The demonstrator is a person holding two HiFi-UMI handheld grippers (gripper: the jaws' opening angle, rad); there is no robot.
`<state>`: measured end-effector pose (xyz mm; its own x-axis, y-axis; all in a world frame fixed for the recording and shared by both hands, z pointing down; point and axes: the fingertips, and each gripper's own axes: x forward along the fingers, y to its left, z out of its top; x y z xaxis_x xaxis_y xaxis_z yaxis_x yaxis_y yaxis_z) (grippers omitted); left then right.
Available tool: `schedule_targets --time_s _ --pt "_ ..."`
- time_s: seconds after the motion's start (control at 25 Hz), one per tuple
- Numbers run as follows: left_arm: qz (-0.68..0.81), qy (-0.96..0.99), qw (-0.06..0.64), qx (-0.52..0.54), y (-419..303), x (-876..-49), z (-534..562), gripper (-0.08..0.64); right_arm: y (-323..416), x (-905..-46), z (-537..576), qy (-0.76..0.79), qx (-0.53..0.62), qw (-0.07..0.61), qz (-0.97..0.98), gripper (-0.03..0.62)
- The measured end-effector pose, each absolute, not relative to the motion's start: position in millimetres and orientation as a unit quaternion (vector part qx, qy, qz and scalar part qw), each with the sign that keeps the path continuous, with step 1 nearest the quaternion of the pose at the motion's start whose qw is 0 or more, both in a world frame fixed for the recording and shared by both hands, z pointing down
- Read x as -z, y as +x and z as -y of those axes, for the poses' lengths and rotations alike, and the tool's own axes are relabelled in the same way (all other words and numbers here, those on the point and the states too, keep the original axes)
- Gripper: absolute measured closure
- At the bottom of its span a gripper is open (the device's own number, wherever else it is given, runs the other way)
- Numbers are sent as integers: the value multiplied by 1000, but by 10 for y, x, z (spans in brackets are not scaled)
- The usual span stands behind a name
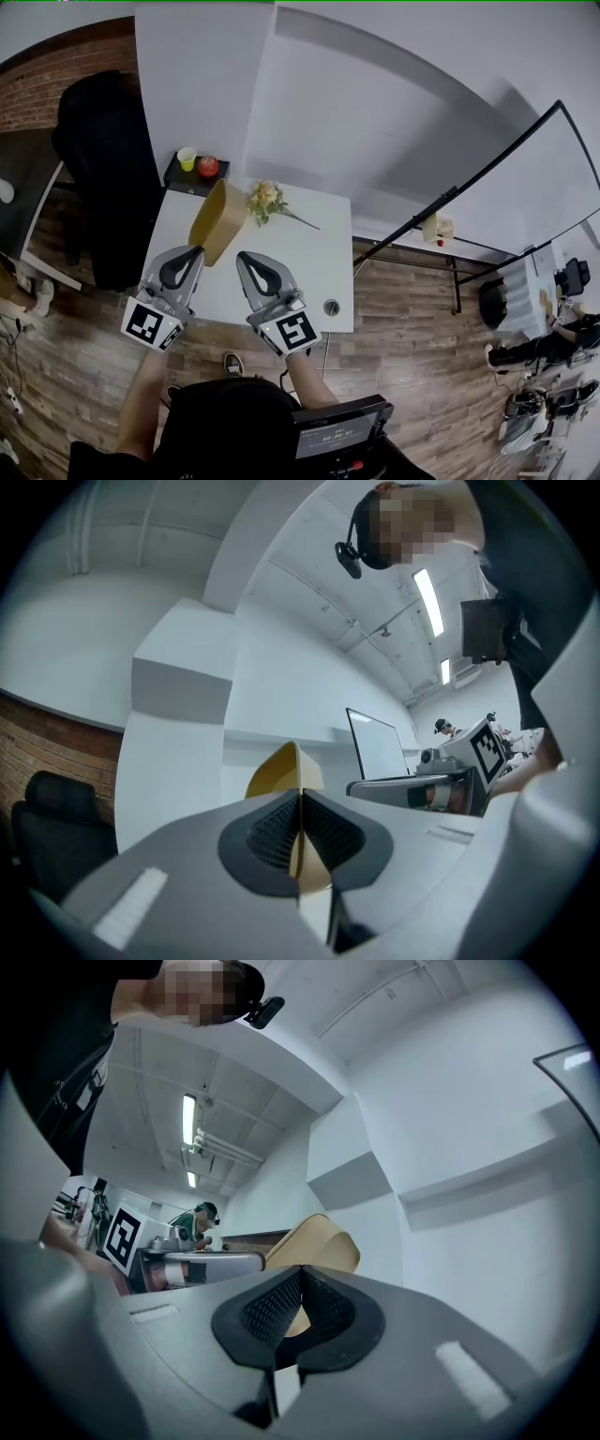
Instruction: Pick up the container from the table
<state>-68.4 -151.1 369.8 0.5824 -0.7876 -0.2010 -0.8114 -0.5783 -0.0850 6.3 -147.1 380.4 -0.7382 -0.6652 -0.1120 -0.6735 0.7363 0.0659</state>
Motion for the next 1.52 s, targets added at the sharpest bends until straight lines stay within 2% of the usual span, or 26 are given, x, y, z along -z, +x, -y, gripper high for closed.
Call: schedule_targets --time_s 1.52 --pt "-463 -884 51 -36 -713 -4330 1577 548 -2 -4378 1571 -347 -21 -5 -938 578"
